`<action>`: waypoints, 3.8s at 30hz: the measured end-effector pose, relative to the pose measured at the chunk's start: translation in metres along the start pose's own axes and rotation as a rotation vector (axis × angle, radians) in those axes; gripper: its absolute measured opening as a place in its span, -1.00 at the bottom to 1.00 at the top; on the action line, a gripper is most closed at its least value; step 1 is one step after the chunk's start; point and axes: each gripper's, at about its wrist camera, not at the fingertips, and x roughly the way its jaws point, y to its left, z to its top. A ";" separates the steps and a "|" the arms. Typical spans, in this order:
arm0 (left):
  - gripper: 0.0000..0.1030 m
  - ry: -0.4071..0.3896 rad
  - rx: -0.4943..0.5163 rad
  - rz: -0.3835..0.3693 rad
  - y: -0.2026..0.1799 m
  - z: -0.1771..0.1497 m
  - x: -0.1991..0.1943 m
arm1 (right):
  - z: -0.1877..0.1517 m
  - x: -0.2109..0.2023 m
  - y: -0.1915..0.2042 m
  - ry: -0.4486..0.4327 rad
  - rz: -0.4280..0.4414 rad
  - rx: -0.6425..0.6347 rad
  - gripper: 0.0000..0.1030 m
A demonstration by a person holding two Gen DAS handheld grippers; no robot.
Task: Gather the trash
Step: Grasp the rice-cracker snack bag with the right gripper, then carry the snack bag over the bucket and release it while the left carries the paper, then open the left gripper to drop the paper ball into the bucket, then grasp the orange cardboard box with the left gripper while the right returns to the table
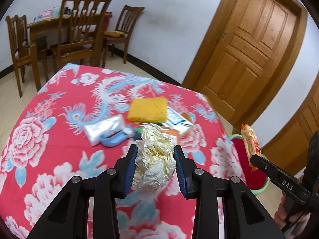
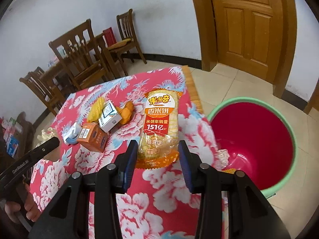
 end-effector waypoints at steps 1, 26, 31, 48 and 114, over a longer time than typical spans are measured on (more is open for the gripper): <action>-0.27 0.003 0.012 -0.010 -0.007 0.000 0.000 | -0.001 -0.004 -0.004 -0.008 -0.002 0.004 -0.16; -0.27 0.069 0.231 -0.173 -0.145 -0.001 0.036 | -0.018 -0.062 -0.115 -0.116 -0.098 0.201 -0.16; -0.27 0.100 0.271 -0.208 -0.168 -0.004 0.050 | -0.024 -0.063 -0.141 -0.115 -0.141 0.243 -0.16; -0.27 0.168 0.339 -0.252 -0.211 -0.020 0.084 | -0.035 -0.034 -0.178 -0.050 -0.177 0.309 -0.14; 0.18 0.066 0.211 -0.085 -0.102 0.005 0.043 | -0.019 -0.048 -0.085 -0.081 -0.074 0.196 -0.10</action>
